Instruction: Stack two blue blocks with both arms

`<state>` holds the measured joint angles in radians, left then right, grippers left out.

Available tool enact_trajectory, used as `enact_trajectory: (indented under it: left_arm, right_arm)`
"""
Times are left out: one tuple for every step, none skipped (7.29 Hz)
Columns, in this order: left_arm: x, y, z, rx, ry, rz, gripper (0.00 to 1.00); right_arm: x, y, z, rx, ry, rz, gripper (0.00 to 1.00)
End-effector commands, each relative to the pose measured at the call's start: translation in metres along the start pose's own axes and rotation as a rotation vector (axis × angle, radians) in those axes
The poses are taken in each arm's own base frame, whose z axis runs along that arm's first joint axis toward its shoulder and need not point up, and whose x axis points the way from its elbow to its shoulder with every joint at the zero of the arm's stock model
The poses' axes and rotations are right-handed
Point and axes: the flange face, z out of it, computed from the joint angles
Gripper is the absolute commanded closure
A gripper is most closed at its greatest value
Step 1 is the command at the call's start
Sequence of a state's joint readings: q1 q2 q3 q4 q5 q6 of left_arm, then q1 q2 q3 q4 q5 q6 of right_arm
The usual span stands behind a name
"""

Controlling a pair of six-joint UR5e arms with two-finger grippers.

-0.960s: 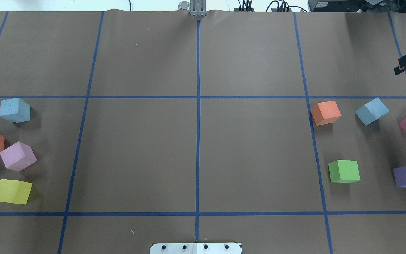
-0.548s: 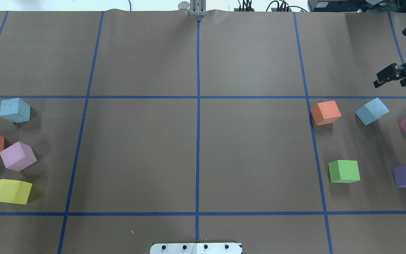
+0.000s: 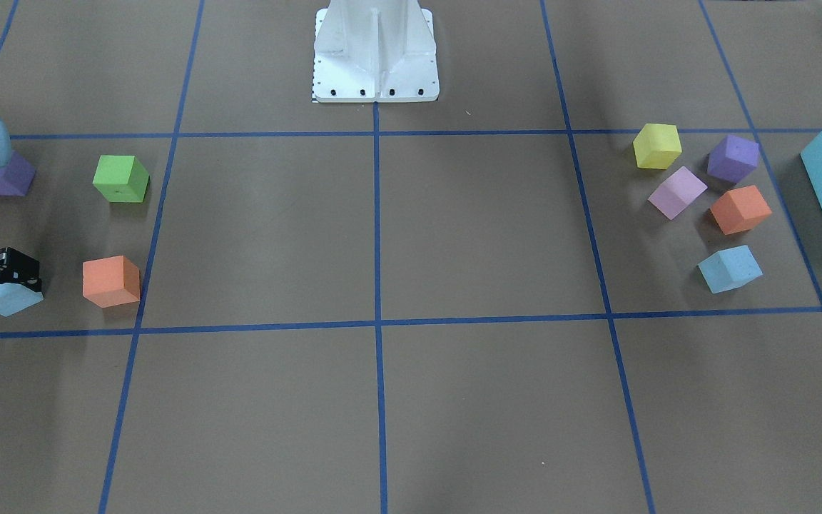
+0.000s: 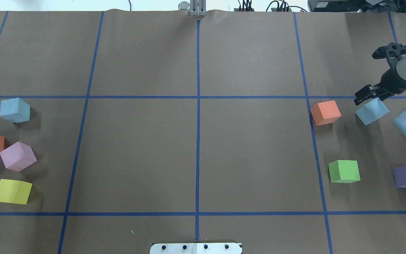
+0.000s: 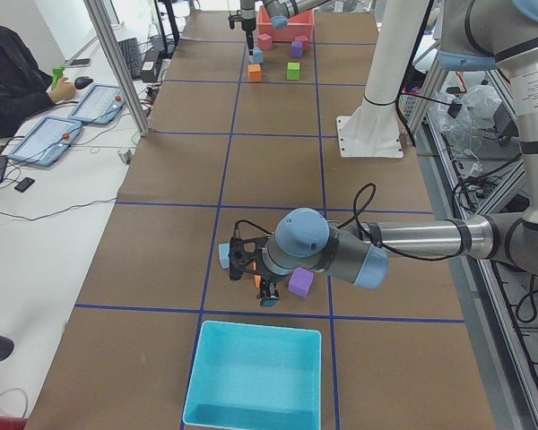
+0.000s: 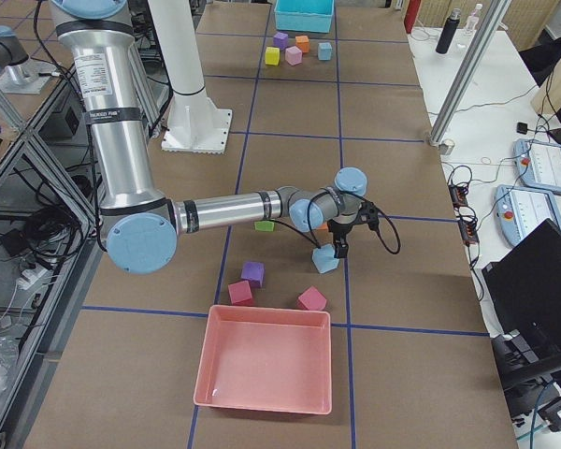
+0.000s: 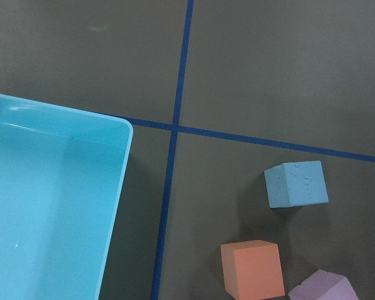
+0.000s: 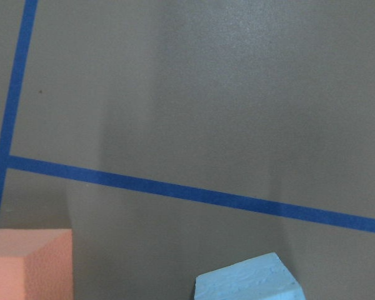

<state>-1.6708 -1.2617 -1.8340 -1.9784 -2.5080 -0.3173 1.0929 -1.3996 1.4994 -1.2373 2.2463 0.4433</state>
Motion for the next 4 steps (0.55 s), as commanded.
enact_trajectory:
  left_arm:
    - [0.000, 0.000, 0.000, 0.000, 0.000, 0.000, 0.02]
    - [-0.001, 0.000, 0.001, 0.000, -0.002, -0.001, 0.02]
    - [-0.001, 0.000, 0.000, 0.000, -0.001, -0.001, 0.02]
    - [-0.001, 0.000, 0.000, 0.000, -0.001, -0.003, 0.02]
  right_arm:
    - [0.001, 0.002, 0.003, -0.005, 0.006, -0.049, 0.00]
    - [0.005, 0.000, -0.008, 0.002, -0.005, -0.081, 0.00]
    - [0.013, 0.003, -0.007, 0.000, 0.002, -0.099, 0.00]
    - [0.025, 0.006, -0.003, -0.005, 0.020, -0.122, 0.00]
